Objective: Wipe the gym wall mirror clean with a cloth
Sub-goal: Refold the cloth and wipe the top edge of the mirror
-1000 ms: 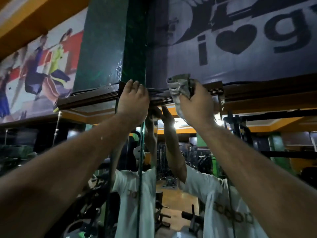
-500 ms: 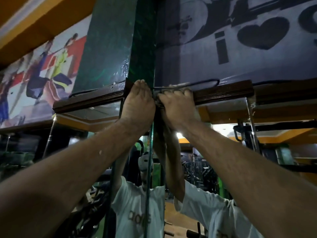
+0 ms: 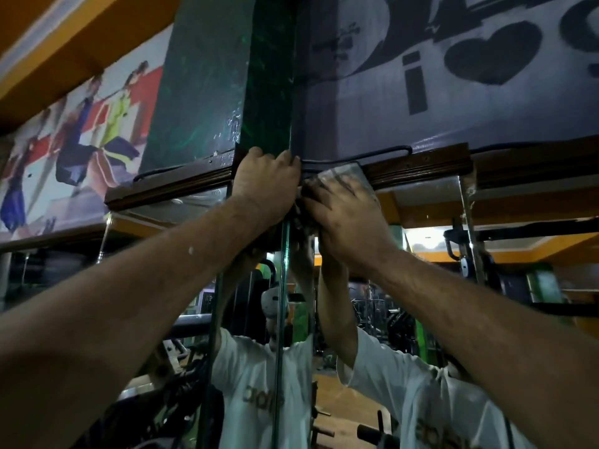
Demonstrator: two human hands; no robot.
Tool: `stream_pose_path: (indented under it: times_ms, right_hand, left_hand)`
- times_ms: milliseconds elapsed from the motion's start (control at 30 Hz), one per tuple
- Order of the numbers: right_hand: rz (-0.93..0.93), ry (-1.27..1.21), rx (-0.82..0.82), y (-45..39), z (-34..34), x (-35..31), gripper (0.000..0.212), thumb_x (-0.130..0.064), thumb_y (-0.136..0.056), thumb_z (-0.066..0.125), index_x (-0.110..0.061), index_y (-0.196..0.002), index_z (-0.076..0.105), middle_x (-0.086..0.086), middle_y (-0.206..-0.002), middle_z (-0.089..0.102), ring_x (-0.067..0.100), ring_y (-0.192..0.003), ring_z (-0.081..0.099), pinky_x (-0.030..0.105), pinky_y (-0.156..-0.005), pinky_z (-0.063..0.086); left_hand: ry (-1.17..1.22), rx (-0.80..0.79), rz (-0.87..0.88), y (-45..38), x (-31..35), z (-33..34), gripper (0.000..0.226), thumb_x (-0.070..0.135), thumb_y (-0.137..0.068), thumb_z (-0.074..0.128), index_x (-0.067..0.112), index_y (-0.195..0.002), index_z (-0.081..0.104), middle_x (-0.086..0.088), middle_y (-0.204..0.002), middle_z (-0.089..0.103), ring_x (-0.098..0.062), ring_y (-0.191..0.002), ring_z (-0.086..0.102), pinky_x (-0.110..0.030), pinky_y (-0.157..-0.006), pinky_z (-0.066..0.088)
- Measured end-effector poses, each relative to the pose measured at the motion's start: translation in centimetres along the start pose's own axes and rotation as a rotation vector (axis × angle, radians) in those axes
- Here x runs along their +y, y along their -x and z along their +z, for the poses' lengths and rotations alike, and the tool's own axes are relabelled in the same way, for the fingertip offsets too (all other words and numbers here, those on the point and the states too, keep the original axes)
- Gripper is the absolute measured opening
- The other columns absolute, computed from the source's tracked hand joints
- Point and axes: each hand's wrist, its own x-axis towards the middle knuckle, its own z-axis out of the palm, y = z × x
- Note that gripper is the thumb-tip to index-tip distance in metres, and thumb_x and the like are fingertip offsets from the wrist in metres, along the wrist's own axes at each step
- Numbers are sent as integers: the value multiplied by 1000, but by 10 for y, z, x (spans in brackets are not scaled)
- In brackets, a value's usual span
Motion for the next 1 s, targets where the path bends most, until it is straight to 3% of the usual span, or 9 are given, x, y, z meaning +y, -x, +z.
stream_pose_path:
  times_ms: [133, 200, 300, 367, 467, 567, 733, 900, 1000]
  right_hand:
    - [24, -145, 242, 12, -11, 7, 53, -20, -93, 42, -9, -142, 61, 18, -150, 57, 35, -143, 50, 57, -121, 34]
    - [27, -155, 321, 16, -18, 14, 55, -17, -93, 48, -8, -147, 55, 18, -155, 52, 35, -148, 44, 56, -125, 27]
    - [127, -146, 389, 11, -24, 23, 59, -24, -97, 40, -8, -153, 48, 19, -160, 44, 37, -153, 35, 59, -127, 21]
    - [182, -93, 338, -3, -24, 22, 61, -24, -97, 38, -11, -156, 44, 18, -163, 41, 38, -154, 31, 62, -126, 19]
    - [219, -26, 105, -27, -21, 17, 60, -27, -100, 43, -19, -160, 39, 13, -167, 36, 35, -157, 26, 57, -127, 7]
    - [215, 80, -68, -43, -15, 10, 57, -31, -105, 40, -23, -161, 36, 9, -169, 32, 33, -157, 23, 52, -127, 8]
    - [195, 173, -75, -47, -4, 5, 57, -43, -106, 45, -23, -159, 38, 11, -166, 36, 33, -153, 30, 54, -125, 16]
    - [193, 207, -16, -39, 9, 5, 89, -71, -87, 64, -19, -156, 41, 12, -158, 46, 35, -148, 39, 58, -122, 22]
    - [204, 196, 17, -35, 13, 6, 88, -67, -88, 66, -16, -155, 43, 13, -159, 46, 35, -149, 38, 56, -124, 17]
  left_hand:
    - [-14, -75, -1, -10, 0, 0, 57, 27, -102, 41, 13, -156, 27, -6, -148, 51, -31, -126, 57, -41, -100, 37]
    - [-45, -85, 12, -13, -1, -3, 52, 28, -103, 41, 15, -153, 31, -3, -145, 53, -29, -123, 59, -40, -100, 36]
    - [-116, -80, 69, -15, -1, -5, 46, 27, -106, 35, 19, -150, 34, -1, -136, 58, -27, -115, 62, -39, -98, 35]
    - [-129, -113, 77, -14, -2, -5, 45, 26, -106, 33, 19, -150, 35, 0, -136, 57, -26, -116, 62, -39, -98, 34]
    - [-136, -136, 97, -14, -2, -5, 41, 28, -105, 36, 16, -143, 43, -1, -136, 56, -26, -118, 60, -41, -99, 34]
    - [-160, -157, 100, -13, -2, -5, 43, 32, -105, 38, 15, -144, 42, -2, -138, 56, -26, -120, 58, -41, -99, 35]
    - [-200, -141, 9, -11, 2, 2, 38, 32, -103, 38, 12, -133, 50, -7, -131, 61, -28, -117, 59, -41, -96, 38]
    - [-88, -216, -69, -24, 7, -3, 55, 31, -106, 37, 6, -154, 28, -13, -152, 45, -32, -135, 48, -43, -107, 37]
    - [-79, -217, -40, -30, 8, -1, 41, 29, -106, 37, 9, -141, 45, -9, -140, 57, -29, -124, 58, -40, -100, 39]
